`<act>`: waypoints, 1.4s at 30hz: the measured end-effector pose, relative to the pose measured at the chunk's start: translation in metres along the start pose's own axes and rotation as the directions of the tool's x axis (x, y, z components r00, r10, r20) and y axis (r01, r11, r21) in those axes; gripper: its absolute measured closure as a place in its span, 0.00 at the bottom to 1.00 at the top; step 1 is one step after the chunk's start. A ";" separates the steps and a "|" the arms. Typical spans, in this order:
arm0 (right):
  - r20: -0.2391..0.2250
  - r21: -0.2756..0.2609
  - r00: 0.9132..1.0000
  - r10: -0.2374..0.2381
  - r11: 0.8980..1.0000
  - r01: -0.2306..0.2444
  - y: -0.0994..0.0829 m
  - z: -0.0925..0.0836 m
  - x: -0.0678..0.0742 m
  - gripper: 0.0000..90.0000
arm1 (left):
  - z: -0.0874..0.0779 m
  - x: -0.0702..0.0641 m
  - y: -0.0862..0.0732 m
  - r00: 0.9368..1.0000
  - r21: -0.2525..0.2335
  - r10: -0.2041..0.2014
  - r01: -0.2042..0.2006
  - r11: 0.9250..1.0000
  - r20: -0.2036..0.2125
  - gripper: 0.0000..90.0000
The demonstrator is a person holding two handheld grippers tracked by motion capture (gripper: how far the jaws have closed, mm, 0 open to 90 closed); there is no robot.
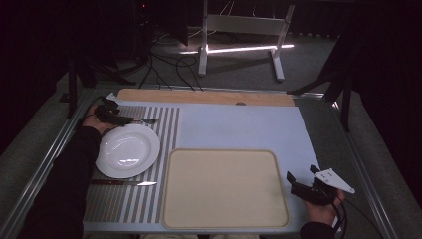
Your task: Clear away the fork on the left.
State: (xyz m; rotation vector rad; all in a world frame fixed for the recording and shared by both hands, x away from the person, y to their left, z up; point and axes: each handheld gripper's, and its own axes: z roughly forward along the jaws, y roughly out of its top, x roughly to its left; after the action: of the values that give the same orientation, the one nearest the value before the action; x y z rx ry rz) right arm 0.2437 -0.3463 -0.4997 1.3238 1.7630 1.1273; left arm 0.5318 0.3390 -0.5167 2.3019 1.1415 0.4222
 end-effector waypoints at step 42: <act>-0.004 -0.013 1.000 0.023 1.000 -0.023 0.001 -0.003 -0.004 0.11 | -0.033 -0.010 0.008 0.997 0.124 0.070 -0.069 0.990 -0.007 0.86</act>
State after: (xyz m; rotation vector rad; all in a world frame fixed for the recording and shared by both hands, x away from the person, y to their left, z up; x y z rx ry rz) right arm 0.2427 -0.3512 -0.4975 1.3377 1.7443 1.1531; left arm 0.5145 0.3373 -0.4852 2.4553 1.1236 0.4011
